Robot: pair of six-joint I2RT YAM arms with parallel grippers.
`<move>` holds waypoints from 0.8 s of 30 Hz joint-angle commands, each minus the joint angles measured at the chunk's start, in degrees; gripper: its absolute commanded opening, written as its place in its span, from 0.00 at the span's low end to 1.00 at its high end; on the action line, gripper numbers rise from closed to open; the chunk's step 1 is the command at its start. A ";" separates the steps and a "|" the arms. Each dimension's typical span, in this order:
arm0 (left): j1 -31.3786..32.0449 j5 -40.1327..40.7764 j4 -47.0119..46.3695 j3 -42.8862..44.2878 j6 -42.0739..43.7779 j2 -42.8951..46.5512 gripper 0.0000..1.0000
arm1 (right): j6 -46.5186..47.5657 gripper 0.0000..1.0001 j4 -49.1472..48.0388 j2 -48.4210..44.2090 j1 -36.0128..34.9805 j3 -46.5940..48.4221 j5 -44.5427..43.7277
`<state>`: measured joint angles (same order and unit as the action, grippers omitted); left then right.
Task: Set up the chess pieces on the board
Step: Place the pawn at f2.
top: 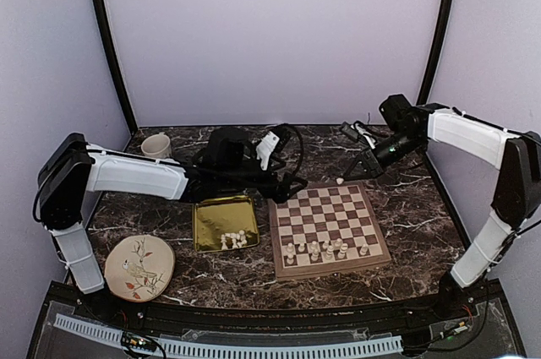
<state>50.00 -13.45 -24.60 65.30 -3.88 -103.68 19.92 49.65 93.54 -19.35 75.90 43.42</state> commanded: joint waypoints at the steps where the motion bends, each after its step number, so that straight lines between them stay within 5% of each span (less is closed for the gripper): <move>1: -3.58 2.29 16.74 5.05 -7.53 1.82 0.99 | 9.34 0.06 6.30 -3.69 -2.79 -0.60 -14.32; 17: -3.99 4.62 11.68 -1.75 -4.75 8.27 0.99 | 12.99 0.06 10.08 -2.57 -16.86 -6.04 -30.18; 22: -4.27 20.63 13.86 -1.06 -10.96 9.83 0.99 | 12.68 0.05 10.36 -0.67 -19.08 -6.65 -32.34; 24: -6.26 21.19 20.33 3.62 -17.10 7.92 0.99 | 12.25 0.05 10.53 -0.27 -19.86 -7.11 -33.11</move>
<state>45.87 -1.26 -11.42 64.49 -11.86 -97.01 32.49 59.40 92.16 -37.74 69.91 13.13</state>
